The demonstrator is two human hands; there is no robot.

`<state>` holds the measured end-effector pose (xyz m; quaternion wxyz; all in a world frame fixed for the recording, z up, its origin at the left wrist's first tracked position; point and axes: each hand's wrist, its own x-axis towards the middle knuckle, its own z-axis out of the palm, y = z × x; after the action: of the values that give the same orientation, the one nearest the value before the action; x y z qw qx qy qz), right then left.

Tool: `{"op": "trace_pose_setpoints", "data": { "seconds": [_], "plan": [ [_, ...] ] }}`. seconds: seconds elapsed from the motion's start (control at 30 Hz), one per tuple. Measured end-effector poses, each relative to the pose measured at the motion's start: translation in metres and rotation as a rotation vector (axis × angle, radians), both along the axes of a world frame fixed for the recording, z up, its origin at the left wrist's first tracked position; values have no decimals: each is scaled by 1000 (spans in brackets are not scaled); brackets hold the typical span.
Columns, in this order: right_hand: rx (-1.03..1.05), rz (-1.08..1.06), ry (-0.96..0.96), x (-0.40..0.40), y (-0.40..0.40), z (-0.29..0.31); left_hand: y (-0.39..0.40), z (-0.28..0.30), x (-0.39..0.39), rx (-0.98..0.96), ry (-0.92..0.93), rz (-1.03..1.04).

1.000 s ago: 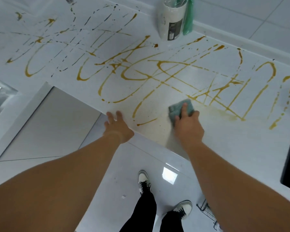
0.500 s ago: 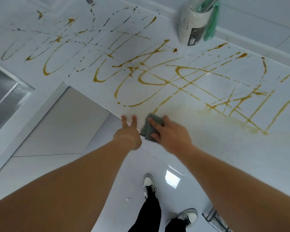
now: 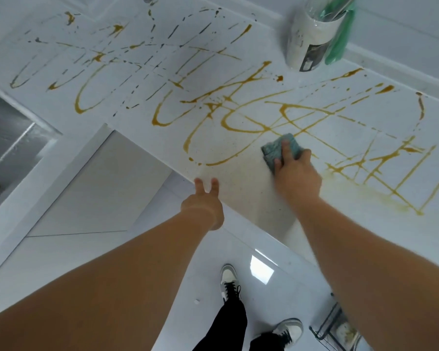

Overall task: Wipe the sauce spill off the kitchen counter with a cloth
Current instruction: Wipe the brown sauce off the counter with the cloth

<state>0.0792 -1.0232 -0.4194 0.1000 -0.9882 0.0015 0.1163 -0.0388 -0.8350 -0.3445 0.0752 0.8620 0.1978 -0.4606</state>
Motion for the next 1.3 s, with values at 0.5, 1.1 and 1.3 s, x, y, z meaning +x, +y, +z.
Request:
{"op": "trace_pose_setpoints", "data": {
  "seconds": [0.5, 1.1, 1.3],
  "plan": [
    [44, -171, 118, -75, -80, 19, -54, 31, 49, 132, -289, -51],
    [-105, 66, 101, -79, -306, 18, -253, 14, 72, -153, -285, -23],
    [-47, -351, 165, -50, -332, 14, -308, 6, 92, 14, -115, 34]
  ]
}}
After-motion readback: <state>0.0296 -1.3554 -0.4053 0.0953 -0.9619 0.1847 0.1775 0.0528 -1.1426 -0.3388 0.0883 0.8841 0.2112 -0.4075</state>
